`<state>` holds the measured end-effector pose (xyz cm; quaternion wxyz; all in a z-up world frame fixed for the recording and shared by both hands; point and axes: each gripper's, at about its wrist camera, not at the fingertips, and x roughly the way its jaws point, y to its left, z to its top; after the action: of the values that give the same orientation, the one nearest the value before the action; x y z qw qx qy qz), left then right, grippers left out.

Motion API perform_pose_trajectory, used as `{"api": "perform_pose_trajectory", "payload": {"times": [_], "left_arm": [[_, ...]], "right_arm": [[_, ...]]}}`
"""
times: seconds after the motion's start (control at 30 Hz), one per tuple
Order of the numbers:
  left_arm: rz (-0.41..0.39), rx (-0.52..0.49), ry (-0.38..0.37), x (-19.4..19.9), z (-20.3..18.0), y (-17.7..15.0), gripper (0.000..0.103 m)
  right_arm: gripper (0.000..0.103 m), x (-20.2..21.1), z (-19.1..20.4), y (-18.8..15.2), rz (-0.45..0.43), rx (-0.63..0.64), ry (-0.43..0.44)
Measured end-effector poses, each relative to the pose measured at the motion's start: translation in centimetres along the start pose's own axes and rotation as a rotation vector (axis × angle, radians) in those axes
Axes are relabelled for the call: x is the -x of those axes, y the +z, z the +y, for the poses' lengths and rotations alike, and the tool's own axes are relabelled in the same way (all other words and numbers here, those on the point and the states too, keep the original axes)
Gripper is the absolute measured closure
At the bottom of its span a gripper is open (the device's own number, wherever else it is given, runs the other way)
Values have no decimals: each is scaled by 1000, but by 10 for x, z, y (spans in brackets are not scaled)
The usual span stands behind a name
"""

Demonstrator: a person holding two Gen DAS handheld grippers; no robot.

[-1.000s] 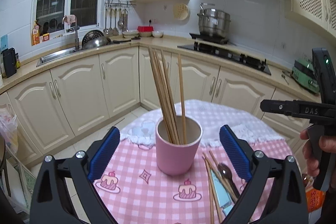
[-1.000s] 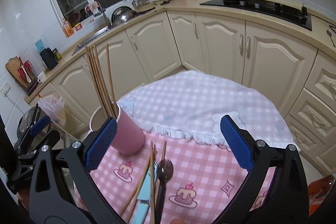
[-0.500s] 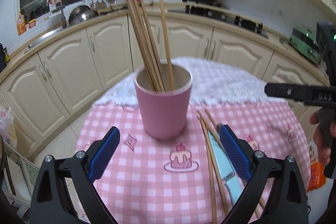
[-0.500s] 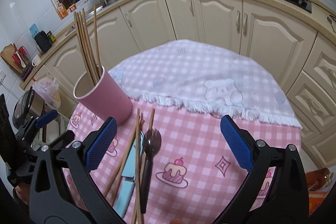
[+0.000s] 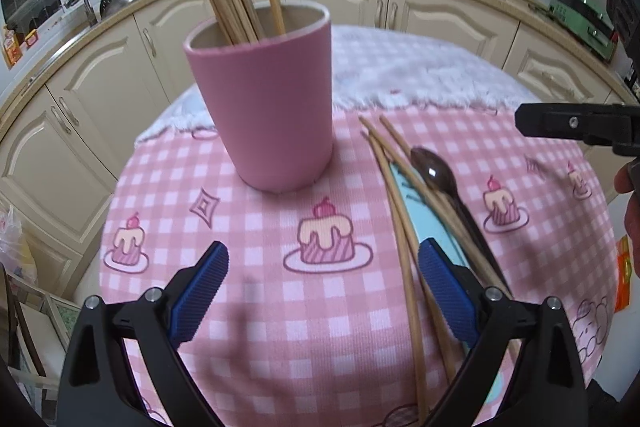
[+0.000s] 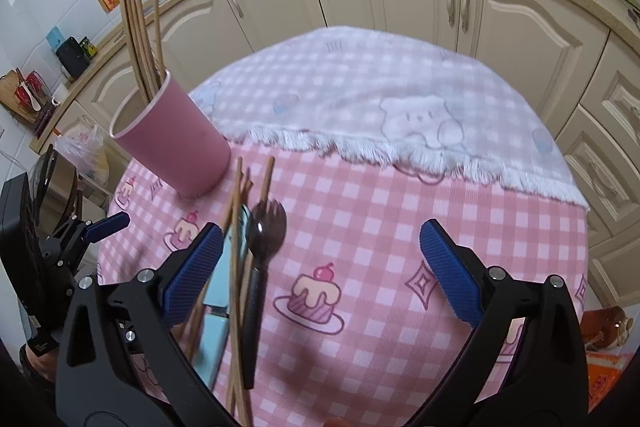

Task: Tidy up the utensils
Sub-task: 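Withdraw both tools from the cup back over the remaining utensils, then grasp the dark spork with the right tool while the left tool grasps a chopstick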

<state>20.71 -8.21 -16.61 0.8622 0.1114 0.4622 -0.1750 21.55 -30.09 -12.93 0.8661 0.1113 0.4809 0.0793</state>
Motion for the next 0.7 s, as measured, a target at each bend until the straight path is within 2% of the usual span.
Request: {"api": "perform_pose_trajectory", "payload": {"times": [0.27, 0.47, 0.53, 0.7], "left_arm": [[61, -39, -10, -19, -11, -5, 9], [66, -29, -13, -23, -9, -1, 9], [77, -44, 7, -26, -9, 0, 9], [87, -64, -5, -31, -12, 3, 9]], "right_arm": [[6, -15, -3, -11, 54, 11, -15], [6, -25, -2, -17, 91, 32, -31], [6, -27, 0, -18, 98, 38, -34], [6, -34, 5, -20, 118, 65, -53]]}}
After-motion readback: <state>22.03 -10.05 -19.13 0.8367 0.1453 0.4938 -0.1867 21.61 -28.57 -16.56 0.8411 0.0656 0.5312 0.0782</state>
